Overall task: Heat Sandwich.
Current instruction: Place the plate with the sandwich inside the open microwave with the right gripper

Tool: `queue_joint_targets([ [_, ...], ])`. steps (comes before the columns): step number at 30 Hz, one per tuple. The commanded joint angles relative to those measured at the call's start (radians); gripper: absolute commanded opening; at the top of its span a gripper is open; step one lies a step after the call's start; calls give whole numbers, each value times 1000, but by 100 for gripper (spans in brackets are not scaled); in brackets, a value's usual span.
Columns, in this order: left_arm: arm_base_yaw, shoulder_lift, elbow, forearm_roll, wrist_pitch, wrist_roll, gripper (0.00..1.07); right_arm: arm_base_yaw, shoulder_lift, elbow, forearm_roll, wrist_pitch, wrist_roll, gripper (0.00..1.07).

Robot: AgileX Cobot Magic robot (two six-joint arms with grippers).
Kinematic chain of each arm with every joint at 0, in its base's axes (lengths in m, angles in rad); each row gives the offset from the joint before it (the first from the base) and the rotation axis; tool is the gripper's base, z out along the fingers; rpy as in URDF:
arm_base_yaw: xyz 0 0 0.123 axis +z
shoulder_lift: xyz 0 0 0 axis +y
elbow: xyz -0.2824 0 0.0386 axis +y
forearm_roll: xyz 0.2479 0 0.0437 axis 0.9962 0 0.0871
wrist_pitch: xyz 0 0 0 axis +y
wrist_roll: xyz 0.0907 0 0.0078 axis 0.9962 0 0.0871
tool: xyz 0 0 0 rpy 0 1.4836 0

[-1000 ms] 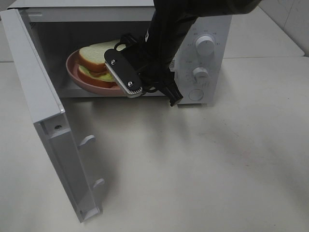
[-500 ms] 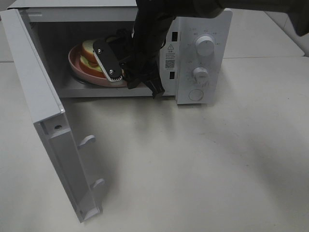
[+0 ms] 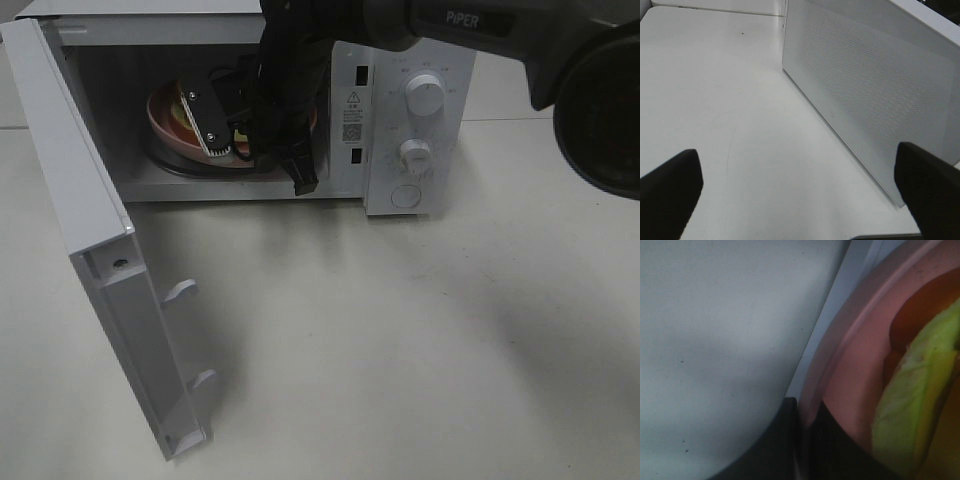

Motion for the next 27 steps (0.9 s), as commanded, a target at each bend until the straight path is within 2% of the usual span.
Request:
queue_joint_targets([
  [1,-3,-26,3,-4,-18,-3,99,2,33,-60,-6,-6,28,1],
  [9,-3,-26,3,3,-16,-3,99,-1,116,-152,-28,8,91,1],
  [27,-3,-26,3,3,-16,-3,99,-1,160,-180,-54,-44,152,6],
])
